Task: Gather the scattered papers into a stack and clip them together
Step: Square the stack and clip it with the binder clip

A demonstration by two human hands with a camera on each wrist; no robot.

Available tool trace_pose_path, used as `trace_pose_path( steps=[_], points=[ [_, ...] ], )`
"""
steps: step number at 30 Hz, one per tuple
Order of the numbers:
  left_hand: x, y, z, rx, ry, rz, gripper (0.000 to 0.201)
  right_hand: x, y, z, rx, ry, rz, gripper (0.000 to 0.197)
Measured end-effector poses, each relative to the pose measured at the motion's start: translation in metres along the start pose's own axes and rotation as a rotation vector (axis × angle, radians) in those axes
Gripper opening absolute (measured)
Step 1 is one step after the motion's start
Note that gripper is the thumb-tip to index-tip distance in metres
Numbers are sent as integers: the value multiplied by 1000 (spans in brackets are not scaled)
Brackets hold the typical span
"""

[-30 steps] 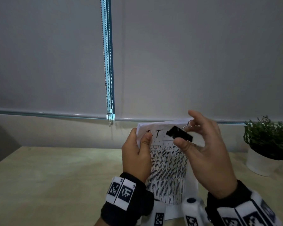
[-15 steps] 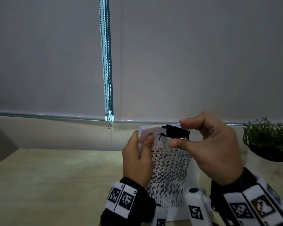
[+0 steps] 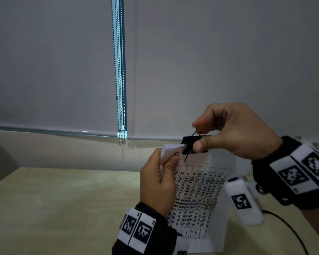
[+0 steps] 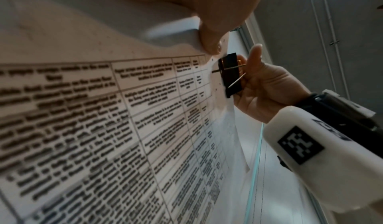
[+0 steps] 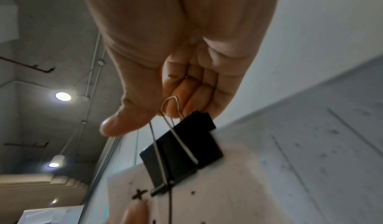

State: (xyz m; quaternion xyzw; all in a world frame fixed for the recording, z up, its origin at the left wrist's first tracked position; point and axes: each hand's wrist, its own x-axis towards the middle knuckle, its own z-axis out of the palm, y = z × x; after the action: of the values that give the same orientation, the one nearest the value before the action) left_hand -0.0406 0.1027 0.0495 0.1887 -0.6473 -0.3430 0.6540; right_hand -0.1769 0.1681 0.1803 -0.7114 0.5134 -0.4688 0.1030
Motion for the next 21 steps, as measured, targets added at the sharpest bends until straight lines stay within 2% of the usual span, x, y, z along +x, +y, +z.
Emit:
trace_pose_path(
  steps=[2,8,11,12,15,16,18,21],
  points=[
    [0,2,1,-19,-6,-2,23,4,6,-3,53,-58,50,40],
    [-1,5,0,-165,-21,-65,12,6,34,-8,262,-205,132,62],
    [-3,6,2,-186,-39,-89,13,3,36,-15,202,-308,140,73],
    [-4,5,2,-185,-30,-98,13,2,34,-18,146,-273,106,71],
    [-1,1,2,-156,6,-95,19,-1,22,-21,-19,-51,-91,37],
    [0,0,2,-148,9,-88,21,-1,19,-20,-118,-44,-139,31],
    [1,-3,1,-149,21,-91,21,-2,17,-15,-247,-164,-119,35],
    [5,-3,-3,-170,49,-110,18,-3,12,-9,-278,-427,55,74]
  ],
)
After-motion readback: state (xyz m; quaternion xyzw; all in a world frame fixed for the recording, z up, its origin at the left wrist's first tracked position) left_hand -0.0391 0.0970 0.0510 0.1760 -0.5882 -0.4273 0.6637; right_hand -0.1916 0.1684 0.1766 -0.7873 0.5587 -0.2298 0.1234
